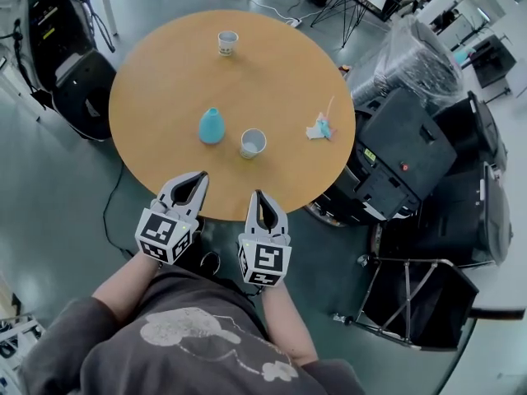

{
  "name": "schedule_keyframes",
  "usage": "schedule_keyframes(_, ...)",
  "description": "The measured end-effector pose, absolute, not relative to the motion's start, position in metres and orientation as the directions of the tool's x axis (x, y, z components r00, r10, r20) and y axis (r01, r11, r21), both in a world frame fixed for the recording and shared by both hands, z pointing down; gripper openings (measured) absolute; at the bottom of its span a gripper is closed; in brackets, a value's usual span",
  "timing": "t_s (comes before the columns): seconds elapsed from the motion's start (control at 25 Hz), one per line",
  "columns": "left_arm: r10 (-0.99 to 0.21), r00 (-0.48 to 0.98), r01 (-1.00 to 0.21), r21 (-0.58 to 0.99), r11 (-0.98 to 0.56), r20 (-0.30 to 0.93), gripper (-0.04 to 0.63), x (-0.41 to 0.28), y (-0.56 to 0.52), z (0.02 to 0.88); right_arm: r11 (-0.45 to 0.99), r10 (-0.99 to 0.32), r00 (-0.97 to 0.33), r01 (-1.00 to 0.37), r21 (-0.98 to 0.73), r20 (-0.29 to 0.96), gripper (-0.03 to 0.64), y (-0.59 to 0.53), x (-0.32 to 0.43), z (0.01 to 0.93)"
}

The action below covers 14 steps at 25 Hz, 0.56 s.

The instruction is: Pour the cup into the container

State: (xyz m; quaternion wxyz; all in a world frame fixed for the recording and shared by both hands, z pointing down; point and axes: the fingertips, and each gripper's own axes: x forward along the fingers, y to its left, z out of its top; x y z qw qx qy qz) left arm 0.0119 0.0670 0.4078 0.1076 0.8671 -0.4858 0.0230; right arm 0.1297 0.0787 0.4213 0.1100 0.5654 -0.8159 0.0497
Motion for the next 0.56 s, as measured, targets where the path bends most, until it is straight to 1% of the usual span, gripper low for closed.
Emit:
schedule_keyframes(0.32,-0.835,0.529,-0.846,0.172,-0.505,0.151,0.008,0.012,0.082,0.409,0.379,-0.897,-0.36,-0.925,0.027,0.256,-0.014,0.096,0.127,0.424)
schedule_keyframes(0.56,-0.84,0.523,-0.849,0.166,-0.501,0.145,0.008,0.0,0.089,0.406,0.399,-0.894,-0.377,-0.916,0.047,0.242,-0.014,0.102,0.115,0.417)
